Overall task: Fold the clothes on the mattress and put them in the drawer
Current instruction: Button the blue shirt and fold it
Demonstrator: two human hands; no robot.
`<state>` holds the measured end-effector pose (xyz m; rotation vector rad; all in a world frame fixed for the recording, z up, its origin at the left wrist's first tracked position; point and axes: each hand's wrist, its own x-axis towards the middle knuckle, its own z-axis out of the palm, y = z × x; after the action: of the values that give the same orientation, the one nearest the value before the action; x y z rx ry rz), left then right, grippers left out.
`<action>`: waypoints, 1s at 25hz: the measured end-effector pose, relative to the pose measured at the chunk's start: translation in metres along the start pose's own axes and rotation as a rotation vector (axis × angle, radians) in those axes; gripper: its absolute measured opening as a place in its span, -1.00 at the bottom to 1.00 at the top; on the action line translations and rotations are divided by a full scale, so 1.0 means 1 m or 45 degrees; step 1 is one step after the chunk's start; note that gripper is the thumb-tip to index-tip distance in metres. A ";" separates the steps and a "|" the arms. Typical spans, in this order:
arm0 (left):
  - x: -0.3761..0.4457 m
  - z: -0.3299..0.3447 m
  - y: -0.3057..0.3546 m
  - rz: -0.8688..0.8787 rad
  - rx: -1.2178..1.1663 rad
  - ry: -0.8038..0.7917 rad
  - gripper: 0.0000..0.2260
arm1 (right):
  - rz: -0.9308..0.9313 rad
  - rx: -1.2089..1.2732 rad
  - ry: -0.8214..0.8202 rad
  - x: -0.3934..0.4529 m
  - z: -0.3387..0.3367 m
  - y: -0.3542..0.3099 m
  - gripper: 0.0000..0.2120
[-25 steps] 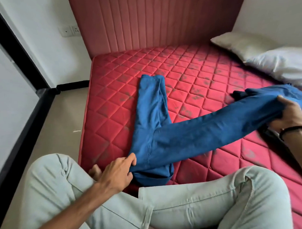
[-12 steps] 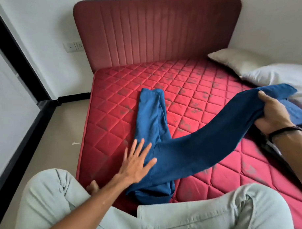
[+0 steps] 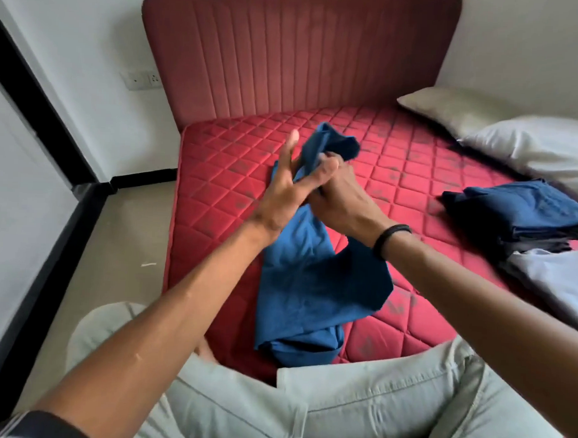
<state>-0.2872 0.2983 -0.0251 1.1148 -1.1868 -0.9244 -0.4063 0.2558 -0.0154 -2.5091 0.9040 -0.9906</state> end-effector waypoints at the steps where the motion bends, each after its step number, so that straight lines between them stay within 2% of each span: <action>1: -0.001 -0.011 0.005 -0.005 -0.088 0.129 -0.40 | -0.154 -0.062 -0.041 0.001 0.017 -0.017 -0.70; 3: -0.003 -0.045 0.006 -0.083 -0.185 0.460 -0.81 | -0.238 -0.044 -0.146 -0.001 0.044 -0.037 -0.58; 4: -0.005 -0.065 0.007 -0.174 -0.247 0.608 -0.90 | -0.236 0.023 -0.197 -0.003 0.052 -0.042 -0.53; 5: -0.011 -0.088 0.007 -0.241 -0.328 0.696 -0.84 | -0.213 0.124 -0.209 -0.007 0.056 -0.043 -0.49; 7: -0.030 -0.121 0.014 -0.323 -0.498 0.736 -0.74 | -0.173 0.232 -0.036 -0.018 0.059 -0.025 -0.49; 9: -0.046 -0.146 0.024 -0.354 -0.491 0.808 -0.64 | -0.106 0.197 0.082 -0.039 0.066 0.011 -0.35; 10: -0.052 -0.163 0.027 -0.352 -0.487 0.849 -0.63 | -0.049 0.120 -0.003 -0.056 0.078 0.024 -0.20; 12: -0.057 -0.203 0.027 -0.309 -0.493 0.930 -0.63 | 0.041 -0.103 -0.384 -0.092 0.106 0.042 0.09; 14: -0.056 -0.238 0.027 -0.254 -0.463 0.994 -0.66 | 0.102 -0.279 -0.693 -0.120 0.130 0.053 0.25; 17: -0.063 -0.247 0.036 -0.335 -0.428 1.122 -0.71 | 0.208 -0.306 -0.931 -0.150 0.149 0.063 0.25; 20: -0.056 -0.241 0.035 -0.477 -0.464 1.284 -0.73 | 0.195 -0.330 -0.925 -0.167 0.155 0.073 0.15; 22: -0.049 -0.236 0.032 -0.536 -0.287 1.236 -0.71 | 0.209 -0.315 -0.920 -0.172 0.153 0.076 0.11; 23: -0.043 -0.235 0.024 -0.515 -0.072 1.226 -0.64 | 0.252 -0.287 -0.947 -0.171 0.150 0.076 0.09; 25: -0.040 -0.221 0.025 -0.364 0.550 1.169 -0.58 | 0.358 -0.217 -1.028 -0.153 0.141 0.066 0.02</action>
<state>-0.0760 0.3785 -0.0135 1.8222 -0.4619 -0.2546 -0.4245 0.3105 -0.2259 -2.4594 1.0289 0.2061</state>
